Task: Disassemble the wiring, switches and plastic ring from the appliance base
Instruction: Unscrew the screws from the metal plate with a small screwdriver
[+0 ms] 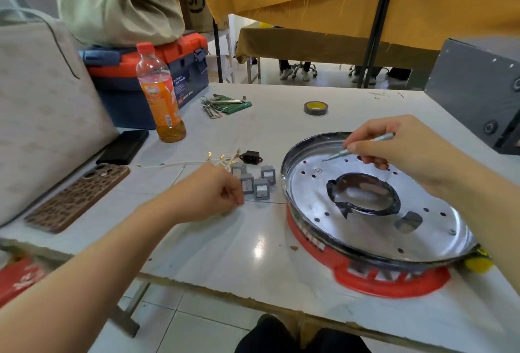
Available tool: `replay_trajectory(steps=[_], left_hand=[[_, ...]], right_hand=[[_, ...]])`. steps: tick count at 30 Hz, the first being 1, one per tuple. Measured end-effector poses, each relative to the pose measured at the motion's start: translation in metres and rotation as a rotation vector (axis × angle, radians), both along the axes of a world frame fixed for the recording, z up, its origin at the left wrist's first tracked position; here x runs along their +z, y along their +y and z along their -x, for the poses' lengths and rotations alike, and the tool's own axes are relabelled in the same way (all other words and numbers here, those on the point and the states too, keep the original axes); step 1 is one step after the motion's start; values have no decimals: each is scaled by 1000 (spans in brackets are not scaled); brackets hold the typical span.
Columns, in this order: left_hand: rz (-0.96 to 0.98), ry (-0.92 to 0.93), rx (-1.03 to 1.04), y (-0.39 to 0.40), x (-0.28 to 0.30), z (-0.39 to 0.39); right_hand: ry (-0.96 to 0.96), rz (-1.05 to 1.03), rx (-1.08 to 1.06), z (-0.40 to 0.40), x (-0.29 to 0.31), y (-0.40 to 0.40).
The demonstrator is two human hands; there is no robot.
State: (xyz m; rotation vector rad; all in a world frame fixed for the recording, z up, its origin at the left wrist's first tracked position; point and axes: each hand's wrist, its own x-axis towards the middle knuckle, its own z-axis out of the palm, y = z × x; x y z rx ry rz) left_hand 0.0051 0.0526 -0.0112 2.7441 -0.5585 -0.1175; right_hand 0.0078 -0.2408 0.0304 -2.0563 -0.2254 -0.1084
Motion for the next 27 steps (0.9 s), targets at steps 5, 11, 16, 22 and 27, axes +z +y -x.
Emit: replay_trajectory(steps=[5,11,16,22,27], left_hand=[[17,-55,20,-2,-10,3],[86,-16,58,0,-4,6],[417,-26,170,-21,17,20],[488,184,254,-71,23,29],[484,165,293,-71,20,13]], right_hand=[[11,-99,-22,8,-6,-2],[30,-133,23,16,-4,-8],[28,-188,68,21,-1,-12],[98,-186,147,25,1,-10],[141,-151,209,27,-2,-10]])
